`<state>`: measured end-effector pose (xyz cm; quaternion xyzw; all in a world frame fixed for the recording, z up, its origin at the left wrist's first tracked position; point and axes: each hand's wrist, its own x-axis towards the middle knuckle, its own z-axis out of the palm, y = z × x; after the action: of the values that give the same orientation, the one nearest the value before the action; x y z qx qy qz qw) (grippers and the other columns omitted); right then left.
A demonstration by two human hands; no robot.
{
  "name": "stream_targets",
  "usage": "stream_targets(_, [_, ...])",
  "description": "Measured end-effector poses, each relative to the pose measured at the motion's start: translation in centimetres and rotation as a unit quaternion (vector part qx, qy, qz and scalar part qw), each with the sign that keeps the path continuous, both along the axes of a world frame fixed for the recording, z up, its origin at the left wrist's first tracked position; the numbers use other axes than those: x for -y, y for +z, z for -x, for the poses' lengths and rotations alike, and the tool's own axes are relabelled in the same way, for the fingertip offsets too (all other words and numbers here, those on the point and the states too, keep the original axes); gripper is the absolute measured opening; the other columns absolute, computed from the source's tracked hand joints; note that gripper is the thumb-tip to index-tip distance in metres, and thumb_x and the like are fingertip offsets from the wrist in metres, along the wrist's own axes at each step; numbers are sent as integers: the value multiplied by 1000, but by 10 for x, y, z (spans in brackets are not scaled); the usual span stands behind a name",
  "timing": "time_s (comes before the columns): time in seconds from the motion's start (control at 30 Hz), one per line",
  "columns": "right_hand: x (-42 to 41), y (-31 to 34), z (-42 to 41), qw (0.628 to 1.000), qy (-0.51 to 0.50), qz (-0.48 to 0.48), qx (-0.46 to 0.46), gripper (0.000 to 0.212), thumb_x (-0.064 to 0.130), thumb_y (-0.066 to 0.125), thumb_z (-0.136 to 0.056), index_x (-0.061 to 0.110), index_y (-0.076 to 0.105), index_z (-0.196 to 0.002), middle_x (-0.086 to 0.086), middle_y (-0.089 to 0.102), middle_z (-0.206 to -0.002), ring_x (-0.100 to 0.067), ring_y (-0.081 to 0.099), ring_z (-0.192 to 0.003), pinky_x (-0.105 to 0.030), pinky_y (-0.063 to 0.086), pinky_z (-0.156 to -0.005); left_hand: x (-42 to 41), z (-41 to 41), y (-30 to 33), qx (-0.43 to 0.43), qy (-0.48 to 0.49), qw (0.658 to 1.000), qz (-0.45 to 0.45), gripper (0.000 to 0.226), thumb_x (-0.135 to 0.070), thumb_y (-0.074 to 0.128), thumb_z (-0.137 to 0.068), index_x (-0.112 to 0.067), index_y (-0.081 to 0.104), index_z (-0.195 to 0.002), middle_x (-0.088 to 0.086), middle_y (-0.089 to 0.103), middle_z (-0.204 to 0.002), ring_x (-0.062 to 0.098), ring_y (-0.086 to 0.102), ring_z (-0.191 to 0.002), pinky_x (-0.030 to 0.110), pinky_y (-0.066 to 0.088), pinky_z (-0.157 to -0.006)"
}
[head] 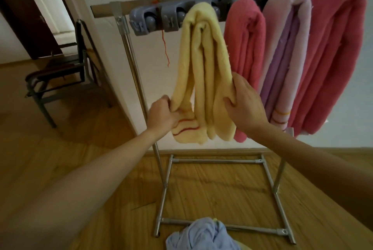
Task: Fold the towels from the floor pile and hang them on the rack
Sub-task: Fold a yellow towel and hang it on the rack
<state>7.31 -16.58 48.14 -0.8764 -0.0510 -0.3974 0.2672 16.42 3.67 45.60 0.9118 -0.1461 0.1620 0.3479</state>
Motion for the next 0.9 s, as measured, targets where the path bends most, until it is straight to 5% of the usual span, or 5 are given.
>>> stream_targets(0.17, [5,-2,-4,999,-7,26,23,51,-2,52,-83,10,46,-133,-5,57,-124,-21,53,-110,-29,46,-83,-2,-2,-8,82,115,990,25,20,-17,69,-82,-8,54,-90,5,57,-89,17,55,-75,26,44,-60])
stream_targets(0.3, [11,-5,-8,998,0,51,28,50,-2,52,-82,9,47,-131,-7,58,-120,-24,54,-108,-33,47,-77,12,-5,-17,36,35,999,21,25,-16,69,-81,-7,54,-98,8,54,-99,20,57,-81,27,46,-66])
stream_targets(0.53, [20,-1,-7,997,-3,83,2,36,-2,50,-80,10,52,-115,0,60,-99,-26,52,-94,-40,49,-61,50,32,-21,-113,-129,971,167,46,-26,73,-79,-21,48,-117,-8,57,-101,11,57,-93,24,49,-77])
stream_targets(0.73, [25,11,3,992,-15,129,-2,29,-6,44,-78,9,51,-101,9,43,-81,-23,41,-82,-35,40,-50,82,45,-13,-62,-25,984,168,67,-52,71,-75,-14,44,-124,-6,57,-101,15,57,-86,29,51,-74])
stream_targets(0.9, [16,14,13,992,-13,114,-46,15,0,46,-83,9,44,-96,4,42,-75,-23,43,-79,-37,40,-55,71,29,-16,-26,50,990,132,33,-29,66,-82,-6,52,-102,2,57,-90,27,61,-87,31,45,-65])
